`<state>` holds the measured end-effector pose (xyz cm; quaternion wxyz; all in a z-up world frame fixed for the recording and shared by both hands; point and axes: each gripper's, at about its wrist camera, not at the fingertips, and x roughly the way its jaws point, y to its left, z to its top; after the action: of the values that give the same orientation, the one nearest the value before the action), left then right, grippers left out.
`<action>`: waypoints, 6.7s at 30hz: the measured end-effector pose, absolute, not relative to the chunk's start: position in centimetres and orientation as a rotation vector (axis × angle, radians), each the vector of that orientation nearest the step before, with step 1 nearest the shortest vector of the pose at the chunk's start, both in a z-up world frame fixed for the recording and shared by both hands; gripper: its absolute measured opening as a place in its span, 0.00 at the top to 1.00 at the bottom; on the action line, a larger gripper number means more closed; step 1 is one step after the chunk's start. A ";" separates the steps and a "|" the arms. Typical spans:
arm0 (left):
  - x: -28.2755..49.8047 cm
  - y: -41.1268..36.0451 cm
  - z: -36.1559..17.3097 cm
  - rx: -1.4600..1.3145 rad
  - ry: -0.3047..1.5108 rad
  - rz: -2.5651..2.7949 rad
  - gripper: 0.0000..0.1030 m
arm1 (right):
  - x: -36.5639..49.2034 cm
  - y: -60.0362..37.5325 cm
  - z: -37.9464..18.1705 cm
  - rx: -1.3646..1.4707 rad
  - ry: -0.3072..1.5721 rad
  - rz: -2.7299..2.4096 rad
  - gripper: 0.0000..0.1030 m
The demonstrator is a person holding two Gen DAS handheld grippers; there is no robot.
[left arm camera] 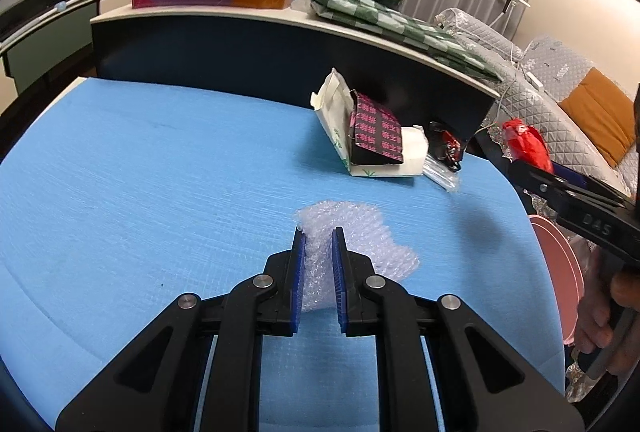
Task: Collect trash
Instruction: 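Carry the foam net and red bag in both grippers over the pink bin, then open both grippers to drop the foam net and red bag into the bin, then move both open grippers back over the table, then grasp the pink-black packet with the left gripper while the right gripper grasps the red-black wrapper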
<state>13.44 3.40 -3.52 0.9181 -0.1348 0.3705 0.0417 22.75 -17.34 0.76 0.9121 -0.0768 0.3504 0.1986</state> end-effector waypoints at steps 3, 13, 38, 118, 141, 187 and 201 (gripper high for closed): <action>12.9 3.1 -2.9 -0.267 0.749 0.080 0.88 | 21.2 -18.0 1.8 -0.164 0.708 0.409 0.31; 10.7 2.1 -0.8 -0.235 0.707 0.058 0.88 | 16.1 -20.3 5.1 -0.164 0.649 0.394 0.31; 8.3 -2.1 0.7 -0.146 0.689 0.003 0.88 | 11.3 -27.7 7.1 -0.070 0.602 0.300 0.31; 19.9 -25.3 0.9 -0.029 0.763 -0.346 0.65 | 18.0 -44.6 4.2 0.130 0.668 -0.026 0.19; 15.6 -16.8 0.8 -0.086 0.771 -0.261 0.65 | 16.6 -39.6 5.1 0.068 0.640 0.026 0.19; 25.4 0.2 -3.9 -0.192 0.746 0.075 0.35 | 31.6 -19.6 -3.6 0.247 0.800 0.242 0.29; 27.3 1.0 -5.0 -0.235 0.811 0.056 0.50 | 34.4 -17.1 -6.2 0.230 0.888 0.228 0.36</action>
<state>27.31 0.99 -5.01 0.9119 -0.1140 0.3934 0.0270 34.45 -17.10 -6.23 0.8903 0.1110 0.4278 0.1098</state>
